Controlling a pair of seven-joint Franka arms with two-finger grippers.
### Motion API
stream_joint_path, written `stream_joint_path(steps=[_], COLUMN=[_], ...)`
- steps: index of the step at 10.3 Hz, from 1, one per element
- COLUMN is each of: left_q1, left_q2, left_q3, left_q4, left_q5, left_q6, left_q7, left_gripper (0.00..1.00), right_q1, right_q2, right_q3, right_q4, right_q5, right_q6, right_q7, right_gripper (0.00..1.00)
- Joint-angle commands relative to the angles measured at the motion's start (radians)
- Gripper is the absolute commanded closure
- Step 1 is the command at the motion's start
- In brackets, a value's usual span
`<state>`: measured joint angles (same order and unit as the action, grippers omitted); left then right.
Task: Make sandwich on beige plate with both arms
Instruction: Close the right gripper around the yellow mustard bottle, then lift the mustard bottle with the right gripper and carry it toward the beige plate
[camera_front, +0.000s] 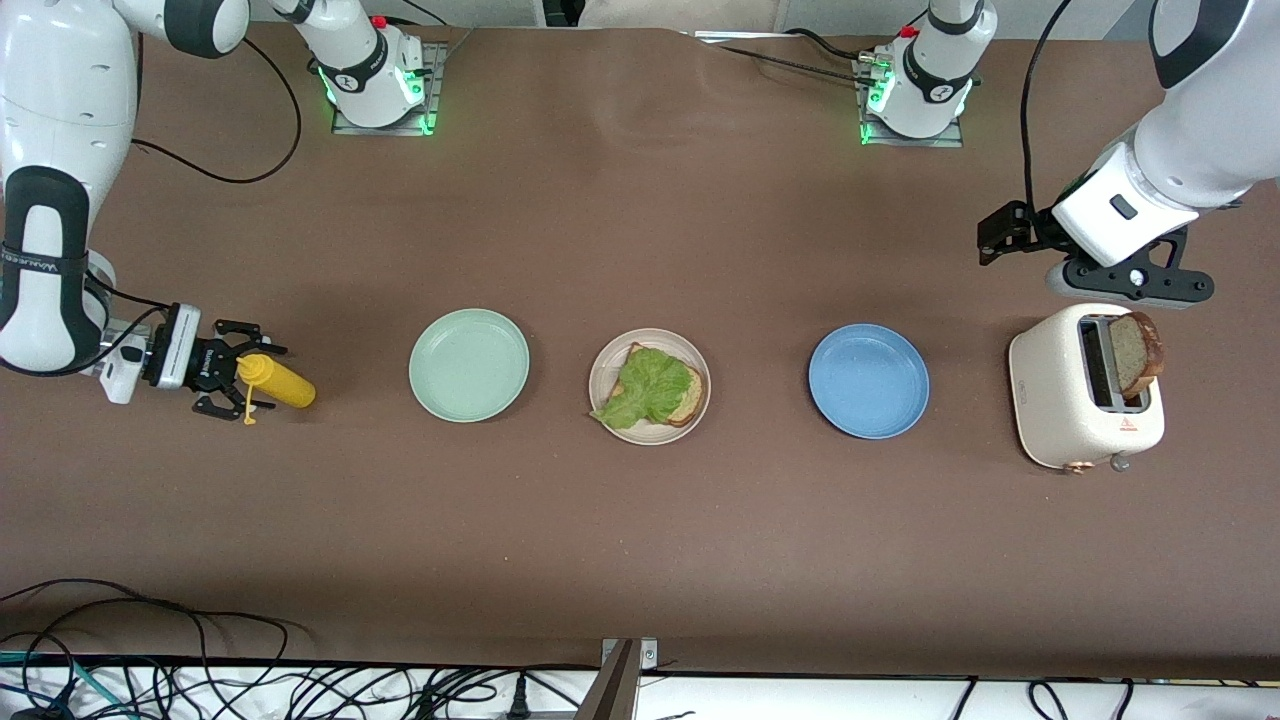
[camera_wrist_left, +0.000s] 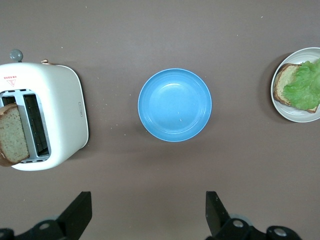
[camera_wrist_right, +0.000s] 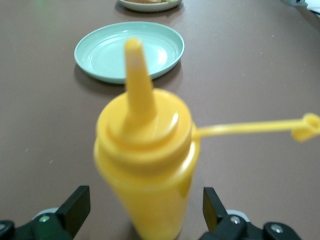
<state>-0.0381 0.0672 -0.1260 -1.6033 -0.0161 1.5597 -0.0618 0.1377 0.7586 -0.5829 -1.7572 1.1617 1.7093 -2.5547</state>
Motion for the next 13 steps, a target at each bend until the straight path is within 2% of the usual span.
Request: stream_joint_path(steps=[1,2,4,5,8,11,12,13], left_q1=[0.003,0.004,0.004,0.004,0.001,0.000,-0.002,-0.002], left_q2=[0.008,0.011,0.023,0.034,0.063,0.063,0.063,0.063], left_q3=[0.002,0.003,0.003,0.003,0.003,0.003,0.003,0.003], left_q4=[0.016,0.017,0.051,0.068,0.108,0.108,0.108,0.108], left_q5=[-0.008,-0.011,-0.005,-0.007,-0.005,-0.007,-0.005,-0.005], left_q6=[0.002,0.002,0.002,0.002,0.000,-0.001,-0.001,-0.001], left_q7=[0.008,0.010,0.010,0.010,0.008,0.008,0.007,0.007], left_gripper=[0.00,0.00,0.00,0.00,0.00,0.00,0.00,0.00], right_q1=[-0.001,-0.003,-0.001,-0.001,0.049,0.141,0.189,0.271], right_q2=[-0.005,-0.007,-0.008,-0.008,-0.030,-0.062,-0.067,-0.070], right_q3=[0.014,0.029,0.031,0.031,0.028,0.015,-0.007,-0.059], right_q4=[-0.010,-0.010,-0.008,-0.008,-0.002,0.034,0.051,0.062], right_q5=[0.032,0.032,0.032,0.032,0.032,0.018,0.018,0.015], right_q6=[0.006,0.019,0.023,0.030,0.062,0.099,0.110,0.125], right_q7=[-0.021,-0.021,-0.021,-0.021,0.002,0.160,0.216,0.285], right_gripper=[0.00,0.11,0.93,1.00,1.00,1.00,1.00,1.00])
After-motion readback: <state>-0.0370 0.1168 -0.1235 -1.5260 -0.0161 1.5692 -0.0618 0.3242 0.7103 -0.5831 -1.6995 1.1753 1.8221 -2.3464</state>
